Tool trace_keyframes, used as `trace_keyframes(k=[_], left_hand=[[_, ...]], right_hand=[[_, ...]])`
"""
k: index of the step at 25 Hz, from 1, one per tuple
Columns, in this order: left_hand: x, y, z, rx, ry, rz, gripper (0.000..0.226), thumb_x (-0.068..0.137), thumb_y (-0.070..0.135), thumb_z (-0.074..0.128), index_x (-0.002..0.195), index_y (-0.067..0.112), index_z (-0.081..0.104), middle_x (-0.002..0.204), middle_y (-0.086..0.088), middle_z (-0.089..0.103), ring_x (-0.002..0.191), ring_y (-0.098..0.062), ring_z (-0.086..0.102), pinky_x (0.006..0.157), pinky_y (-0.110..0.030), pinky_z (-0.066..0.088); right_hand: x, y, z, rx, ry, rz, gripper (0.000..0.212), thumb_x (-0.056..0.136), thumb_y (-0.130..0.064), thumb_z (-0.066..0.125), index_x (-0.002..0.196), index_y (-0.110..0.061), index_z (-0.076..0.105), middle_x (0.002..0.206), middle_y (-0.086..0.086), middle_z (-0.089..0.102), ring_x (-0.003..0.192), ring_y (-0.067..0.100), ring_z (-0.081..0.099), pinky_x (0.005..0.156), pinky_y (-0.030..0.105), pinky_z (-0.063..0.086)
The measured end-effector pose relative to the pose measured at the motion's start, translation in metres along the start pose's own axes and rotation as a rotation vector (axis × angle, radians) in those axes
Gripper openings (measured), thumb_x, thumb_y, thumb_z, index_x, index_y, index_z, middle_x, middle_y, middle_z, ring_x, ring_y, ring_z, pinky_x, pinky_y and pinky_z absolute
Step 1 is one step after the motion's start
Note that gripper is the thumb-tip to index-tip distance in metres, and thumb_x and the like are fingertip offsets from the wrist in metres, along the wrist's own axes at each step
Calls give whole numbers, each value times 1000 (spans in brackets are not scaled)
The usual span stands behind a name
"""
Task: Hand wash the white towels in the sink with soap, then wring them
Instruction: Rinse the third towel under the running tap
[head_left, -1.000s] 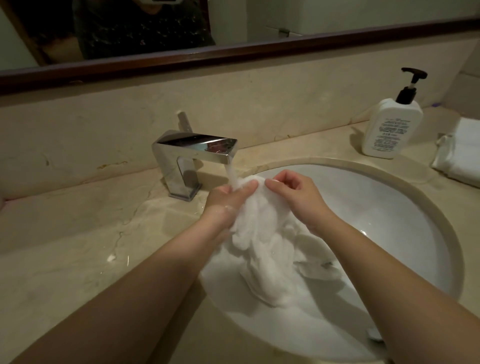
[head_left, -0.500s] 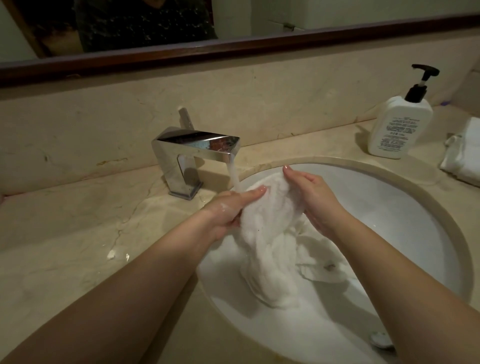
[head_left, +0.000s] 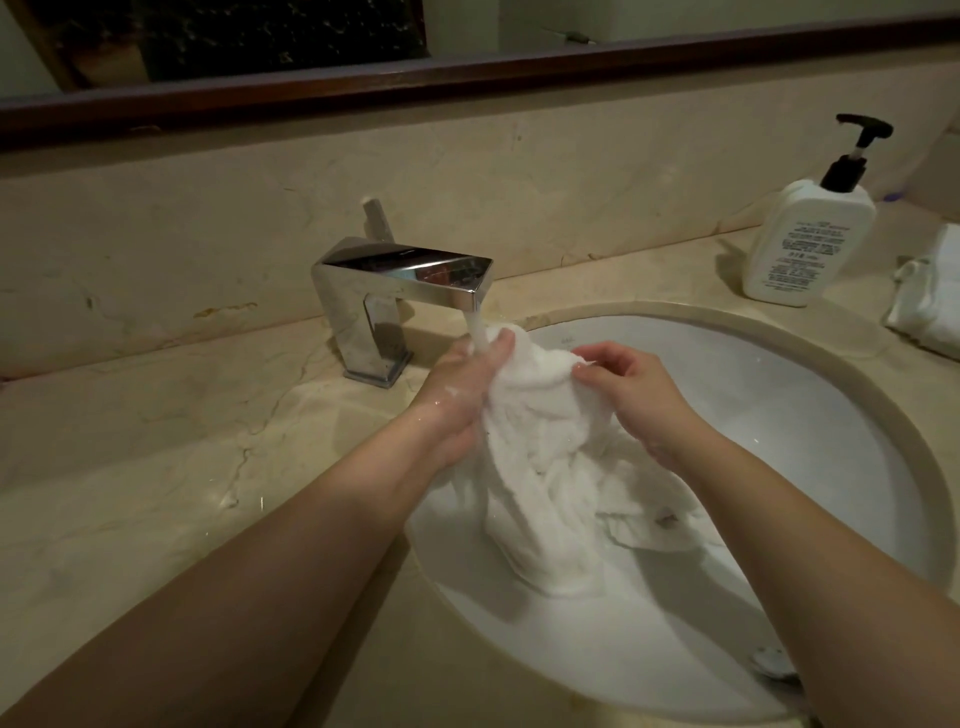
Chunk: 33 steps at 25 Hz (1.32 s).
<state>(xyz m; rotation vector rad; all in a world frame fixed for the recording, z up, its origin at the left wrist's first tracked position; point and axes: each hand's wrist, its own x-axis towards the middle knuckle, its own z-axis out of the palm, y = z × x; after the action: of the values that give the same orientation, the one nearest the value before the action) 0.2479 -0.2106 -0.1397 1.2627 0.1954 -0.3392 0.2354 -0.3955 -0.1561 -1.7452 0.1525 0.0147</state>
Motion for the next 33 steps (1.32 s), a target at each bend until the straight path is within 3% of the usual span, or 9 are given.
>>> trace_keyframes(k=[4, 7, 12, 16, 18, 23, 26, 30, 33], left_hand=[[-5, -8, 2, 500, 19, 60, 45, 91, 40, 74, 127, 18, 59, 113, 1, 71, 100, -16, 69, 88, -24, 57], [-4, -11, 0, 788, -8, 128, 49, 94, 42, 68, 132, 12, 58, 124, 3, 63, 115, -18, 61, 98, -31, 49], [-9, -10, 4, 627, -116, 188, 24, 99, 35, 63, 82, 20, 68, 77, 4, 67, 70, -5, 63, 61, -10, 47], [-2, -5, 7, 332, 116, 116, 48, 78, 58, 63, 107, 21, 68, 108, -5, 74, 104, -27, 70, 98, -49, 55], [-4, -1, 5, 266, 170, 79, 32, 91, 54, 59, 103, 24, 62, 112, -5, 71, 107, -27, 67, 98, -48, 53], [-5, -11, 6, 595, -28, 139, 30, 99, 35, 63, 126, 26, 56, 105, 11, 60, 104, -9, 61, 84, -22, 46], [-11, -8, 6, 599, -174, 107, 27, 101, 41, 59, 102, 18, 72, 94, 0, 71, 91, -20, 67, 81, -33, 52], [-6, -11, 1, 907, -75, 147, 26, 97, 35, 65, 110, 14, 72, 106, -6, 73, 100, -25, 69, 91, -43, 55], [-8, -13, 13, 881, -37, 175, 36, 94, 25, 71, 127, 13, 66, 120, -4, 69, 113, -20, 64, 103, -32, 49]], right_hand=[[-7, -6, 7, 110, -94, 64, 11, 96, -11, 63, 99, -10, 73, 90, 10, 74, 80, 19, 69, 71, 27, 57], [-10, -14, 11, 305, -176, 75, 20, 96, -8, 61, 111, 0, 71, 98, 17, 74, 85, 22, 72, 78, 31, 60], [-6, -21, 8, 331, -85, -4, 5, 95, -5, 61, 94, -10, 64, 71, -2, 65, 61, 7, 61, 60, 21, 50], [-8, -9, 2, -152, -315, 87, 31, 102, -42, 49, 97, -21, 71, 90, -14, 72, 91, 10, 65, 87, 27, 48], [-8, -3, -1, -270, -384, 109, 35, 103, -45, 46, 104, -20, 71, 105, -8, 71, 103, 14, 64, 94, 31, 47], [-6, -24, 6, 53, -217, -55, 19, 101, -23, 59, 83, -17, 62, 77, 5, 59, 71, 20, 52, 65, 31, 39], [-5, -30, 8, 109, -232, -68, 19, 100, -21, 59, 87, -11, 67, 76, 3, 62, 71, 17, 57, 69, 29, 45], [-3, -21, -14, -251, -137, 3, 18, 99, -23, 62, 101, -6, 65, 93, 6, 70, 85, 22, 67, 78, 36, 58], [-5, -13, -38, -699, -228, 47, 15, 99, -23, 61, 108, -14, 70, 103, 1, 70, 95, 20, 64, 80, 29, 50]])
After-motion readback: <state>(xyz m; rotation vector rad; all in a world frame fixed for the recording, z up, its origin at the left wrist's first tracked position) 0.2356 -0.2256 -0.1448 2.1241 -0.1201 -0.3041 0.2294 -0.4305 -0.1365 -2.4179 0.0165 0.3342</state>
